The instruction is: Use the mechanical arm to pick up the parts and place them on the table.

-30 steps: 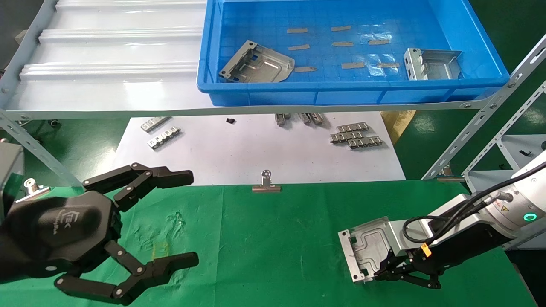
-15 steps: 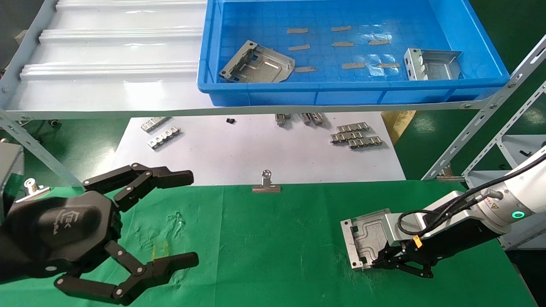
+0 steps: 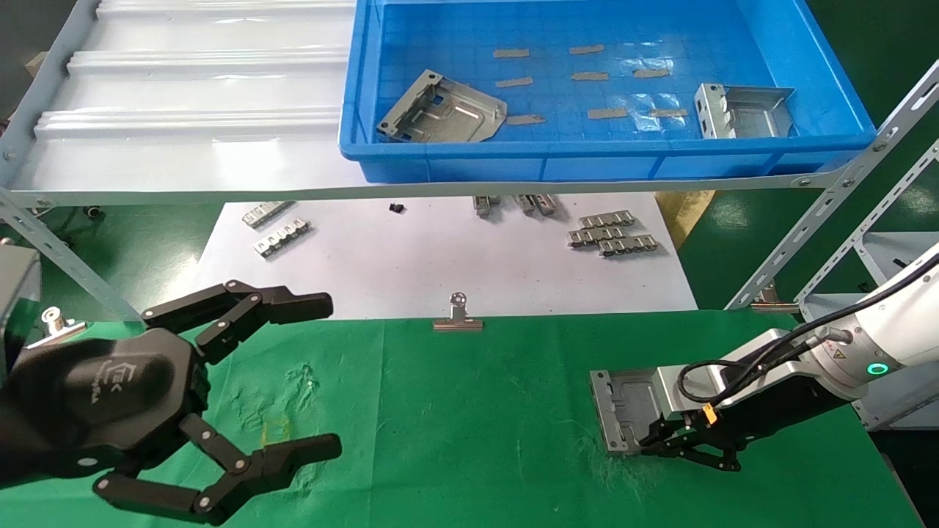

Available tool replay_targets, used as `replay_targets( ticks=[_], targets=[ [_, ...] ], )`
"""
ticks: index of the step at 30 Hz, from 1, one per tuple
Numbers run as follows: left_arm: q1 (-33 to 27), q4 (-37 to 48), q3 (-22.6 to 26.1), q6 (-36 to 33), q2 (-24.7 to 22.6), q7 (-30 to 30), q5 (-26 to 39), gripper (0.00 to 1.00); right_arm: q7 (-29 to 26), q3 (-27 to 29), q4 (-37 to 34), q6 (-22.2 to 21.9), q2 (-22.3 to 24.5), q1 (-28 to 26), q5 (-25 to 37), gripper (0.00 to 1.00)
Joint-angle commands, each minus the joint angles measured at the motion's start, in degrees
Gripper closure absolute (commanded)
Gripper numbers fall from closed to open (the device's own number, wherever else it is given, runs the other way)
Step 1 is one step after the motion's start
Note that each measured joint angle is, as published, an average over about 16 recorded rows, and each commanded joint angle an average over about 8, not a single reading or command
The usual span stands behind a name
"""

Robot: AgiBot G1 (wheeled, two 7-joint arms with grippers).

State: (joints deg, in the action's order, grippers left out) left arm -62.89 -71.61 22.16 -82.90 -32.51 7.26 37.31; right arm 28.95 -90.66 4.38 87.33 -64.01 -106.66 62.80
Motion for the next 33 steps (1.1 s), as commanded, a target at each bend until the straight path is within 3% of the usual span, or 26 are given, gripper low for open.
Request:
replay_targets(
  ticks=[1, 10, 19, 33],
  targets=[
    [0.0, 0.0, 0.0, 0.0, 0.0, 0.0, 0.0, 0.0, 0.7, -0.2, -0.3, -0.2, -0.2, -0.1, 0.3, 0.0],
    [0.0, 0.0, 0.0, 0.0, 0.0, 0.0, 0.0, 0.0, 0.3, 1.6, 2.6, 3.8, 0.5, -2.8, -3.2, 0.0],
    [0.0, 0.0, 0.0, 0.0, 0.0, 0.0, 0.0, 0.0, -2.5, 4.4, 7.6, 5.0, 2.9, -3.1, -9.1, 0.0],
    [0.0, 0.0, 0.0, 0.0, 0.0, 0.0, 0.0, 0.0, -2.3, 4.6, 7.2, 4.6, 2.7, -2.3, -7.6, 0.0]
  ],
)
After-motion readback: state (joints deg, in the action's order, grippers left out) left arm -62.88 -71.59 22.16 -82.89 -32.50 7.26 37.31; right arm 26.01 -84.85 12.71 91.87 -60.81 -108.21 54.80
